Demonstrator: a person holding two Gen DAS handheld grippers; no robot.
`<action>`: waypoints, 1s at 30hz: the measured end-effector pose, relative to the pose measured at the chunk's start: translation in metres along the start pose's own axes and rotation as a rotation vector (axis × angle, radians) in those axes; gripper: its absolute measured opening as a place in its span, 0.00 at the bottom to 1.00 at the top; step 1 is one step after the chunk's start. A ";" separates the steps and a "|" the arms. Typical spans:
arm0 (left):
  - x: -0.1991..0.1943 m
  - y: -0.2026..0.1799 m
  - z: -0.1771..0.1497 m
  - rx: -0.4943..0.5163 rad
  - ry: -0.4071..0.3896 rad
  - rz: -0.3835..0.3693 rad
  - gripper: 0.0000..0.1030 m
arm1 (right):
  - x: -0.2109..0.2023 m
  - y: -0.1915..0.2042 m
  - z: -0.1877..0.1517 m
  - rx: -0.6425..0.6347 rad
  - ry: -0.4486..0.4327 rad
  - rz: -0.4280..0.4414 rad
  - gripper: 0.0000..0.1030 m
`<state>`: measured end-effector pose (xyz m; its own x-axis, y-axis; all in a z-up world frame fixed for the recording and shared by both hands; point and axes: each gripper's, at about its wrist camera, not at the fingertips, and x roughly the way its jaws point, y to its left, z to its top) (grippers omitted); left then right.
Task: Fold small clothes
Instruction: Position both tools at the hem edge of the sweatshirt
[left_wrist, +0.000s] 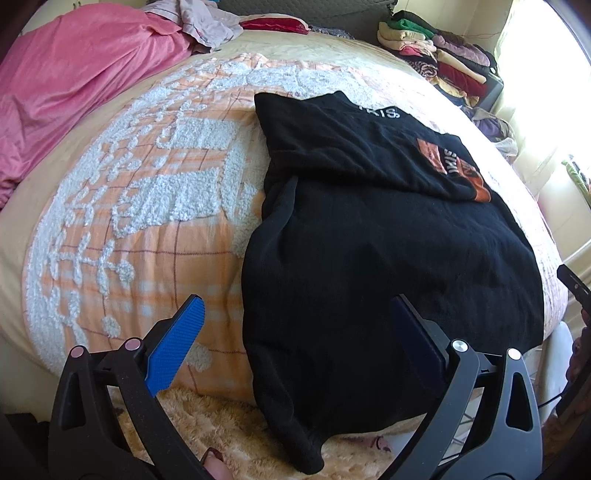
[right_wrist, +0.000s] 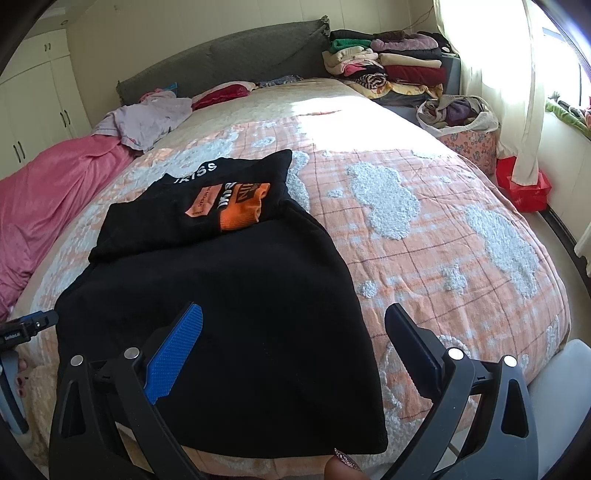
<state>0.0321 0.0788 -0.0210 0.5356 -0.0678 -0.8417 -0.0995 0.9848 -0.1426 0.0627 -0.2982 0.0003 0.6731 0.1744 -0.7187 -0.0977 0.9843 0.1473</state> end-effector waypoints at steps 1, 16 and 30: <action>0.000 0.000 -0.002 0.000 0.003 0.000 0.91 | 0.000 0.000 -0.002 -0.001 0.005 -0.001 0.96; 0.010 0.004 -0.026 0.017 0.090 0.055 0.91 | 0.014 -0.010 -0.027 0.006 0.089 -0.014 0.96; 0.027 0.015 -0.033 -0.017 0.158 0.048 0.91 | 0.041 -0.025 -0.048 -0.005 0.236 -0.061 0.96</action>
<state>0.0175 0.0864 -0.0631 0.3916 -0.0464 -0.9190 -0.1366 0.9847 -0.1080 0.0576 -0.3145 -0.0659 0.4884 0.1163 -0.8649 -0.0659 0.9932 0.0963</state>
